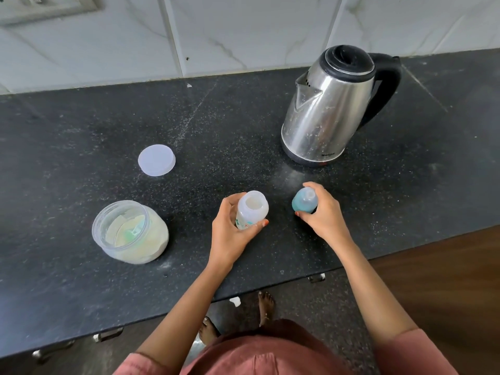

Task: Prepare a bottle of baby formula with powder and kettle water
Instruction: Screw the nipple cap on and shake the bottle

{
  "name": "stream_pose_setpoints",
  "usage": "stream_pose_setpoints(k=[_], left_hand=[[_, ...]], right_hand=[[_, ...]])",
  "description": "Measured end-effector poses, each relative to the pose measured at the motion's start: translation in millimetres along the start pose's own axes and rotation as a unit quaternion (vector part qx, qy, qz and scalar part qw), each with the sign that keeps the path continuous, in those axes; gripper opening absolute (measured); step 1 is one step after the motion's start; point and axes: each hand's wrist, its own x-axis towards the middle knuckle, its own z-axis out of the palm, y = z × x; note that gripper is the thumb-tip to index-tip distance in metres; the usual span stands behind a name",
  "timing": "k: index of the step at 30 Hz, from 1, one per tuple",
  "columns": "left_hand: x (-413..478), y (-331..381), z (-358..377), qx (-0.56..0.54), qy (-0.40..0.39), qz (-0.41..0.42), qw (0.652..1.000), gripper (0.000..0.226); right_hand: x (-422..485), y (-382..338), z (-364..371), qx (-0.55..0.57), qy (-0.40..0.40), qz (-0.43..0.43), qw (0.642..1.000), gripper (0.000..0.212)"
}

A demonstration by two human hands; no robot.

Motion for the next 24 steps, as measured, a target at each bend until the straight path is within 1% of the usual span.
stream_pose_setpoints(k=[7,11,16,19,24], left_hand=[[0.8,-2.2,-0.9,-0.002,-0.008,0.002,1.000,0.058],[-0.1,-1.9,-2.5,-0.001,-0.015,0.001,1.000,0.058],[-0.1,-0.2,-5.2,-0.006,-0.038,-0.002,0.999,0.058],[0.1,-1.7,-6.0,-0.005,-0.041,-0.001,0.999,0.058],[0.8,-4.0,-6.1,-0.004,-0.045,0.004,0.999,0.060]], right_hand=[[-7.7,-31.6,-23.3,0.027,-0.012,0.010,1.000,0.065],[-17.4,-65.2,-38.9,0.062,-0.021,-0.036,0.997,0.065],[-28.5,-96.2,-37.0,0.084,-0.059,-0.103,0.989,0.065],[-33.3,-107.5,-29.4,0.068,-0.082,-0.136,0.985,0.065],[-36.0,-113.6,-13.5,0.033,-0.107,-0.140,0.984,0.065]])
